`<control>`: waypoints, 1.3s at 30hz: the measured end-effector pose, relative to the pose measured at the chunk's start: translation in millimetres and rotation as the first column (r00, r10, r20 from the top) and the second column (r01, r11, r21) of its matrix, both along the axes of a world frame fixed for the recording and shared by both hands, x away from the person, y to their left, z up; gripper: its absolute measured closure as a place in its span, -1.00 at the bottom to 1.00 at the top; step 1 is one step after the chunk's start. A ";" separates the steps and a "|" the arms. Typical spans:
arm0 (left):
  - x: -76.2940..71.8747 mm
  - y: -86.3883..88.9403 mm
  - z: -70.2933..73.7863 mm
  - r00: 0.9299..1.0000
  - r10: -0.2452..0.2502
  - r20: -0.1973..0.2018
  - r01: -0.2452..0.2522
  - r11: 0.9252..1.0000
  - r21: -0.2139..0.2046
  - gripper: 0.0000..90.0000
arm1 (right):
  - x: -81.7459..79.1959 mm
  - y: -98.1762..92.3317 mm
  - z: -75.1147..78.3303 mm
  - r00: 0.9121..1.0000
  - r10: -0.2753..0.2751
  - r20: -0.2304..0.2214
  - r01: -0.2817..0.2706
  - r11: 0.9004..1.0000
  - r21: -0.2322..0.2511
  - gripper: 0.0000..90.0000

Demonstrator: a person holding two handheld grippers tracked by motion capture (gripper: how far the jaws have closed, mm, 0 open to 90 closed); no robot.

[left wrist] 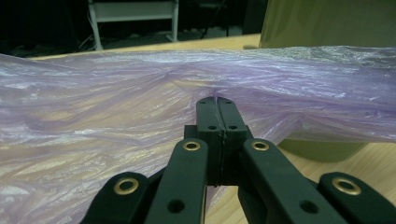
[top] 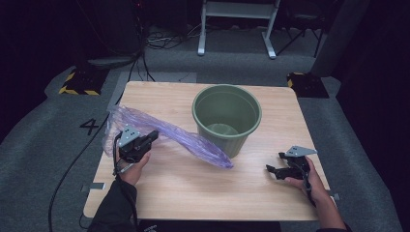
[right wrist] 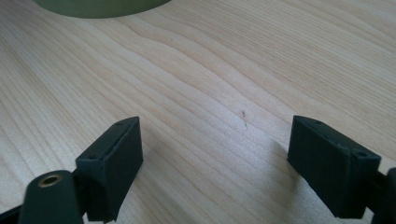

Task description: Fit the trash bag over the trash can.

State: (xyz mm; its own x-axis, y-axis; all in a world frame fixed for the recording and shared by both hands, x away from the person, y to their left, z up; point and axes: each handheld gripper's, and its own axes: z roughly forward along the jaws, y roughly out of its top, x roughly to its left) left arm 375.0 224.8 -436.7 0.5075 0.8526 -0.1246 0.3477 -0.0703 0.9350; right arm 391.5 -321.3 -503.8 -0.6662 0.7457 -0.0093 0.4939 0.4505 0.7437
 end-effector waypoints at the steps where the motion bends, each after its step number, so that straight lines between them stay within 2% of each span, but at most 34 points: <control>1: -0.4 0.4 1.3 1.000 0.000 0.005 0.000 1.000 -0.001 0.99 | 0.1 0.0 0.0 1.000 -0.001 -0.001 0.001 1.000 0.001 -0.61; 7: -0.6 -1.0 10.6 1.000 -0.001 0.026 0.002 1.000 -0.014 0.99 | 0.2 0.0 0.0 1.000 0.001 -0.001 -0.001 1.000 0.000 -0.61; 14: 1.0 -6.8 19.8 0.999 -0.010 0.046 0.010 1.000 -0.004 0.99 | 1.0 0.2 0.0 1.000 0.006 -0.002 -0.006 1.000 0.002 -0.61; 22: 5.6 -14.2 41.0 0.996 -0.022 0.081 0.023 1.000 -0.005 0.99 | 2.4 -0.1 0.2 1.000 0.023 -0.002 -0.023 1.000 0.000 -0.59; 26: 4.1 -14.4 50.1 0.994 -0.026 0.105 0.028 0.999 -0.017 0.99 | -1.0 3.8 7.3 0.999 0.046 -0.005 -0.046 0.998 0.031 -0.51; 30: 2.3 -16.1 53.8 0.993 -0.029 0.114 0.031 0.999 -0.009 0.99 | -11.3 18.2 26.0 0.994 0.096 0.045 -0.100 0.990 0.096 -0.47; 32: 1.6 -17.1 54.0 0.993 -0.028 0.113 0.029 1.000 -0.006 0.99 | -17.4 28.4 35.5 0.989 0.128 0.071 -0.137 0.982 0.129 -0.46; 33: 1.6 -17.5 53.8 0.993 -0.030 0.114 0.030 1.000 -0.006 1.00 | -21.7 35.3 41.3 0.986 0.140 0.095 -0.153 0.978 0.144 -0.43; 36: 1.0 -19.4 53.2 0.993 -0.033 0.112 0.033 0.999 0.004 0.99 | -30.2 50.2 51.5 0.976 0.180 0.125 -0.199 0.966 0.165 -0.43; 39: 1.4 -21.2 52.5 0.994 -0.034 0.107 0.033 0.999 0.004 0.99 | -41.5 71.1 61.3 0.959 0.236 0.155 -0.262 0.948 0.182 -0.43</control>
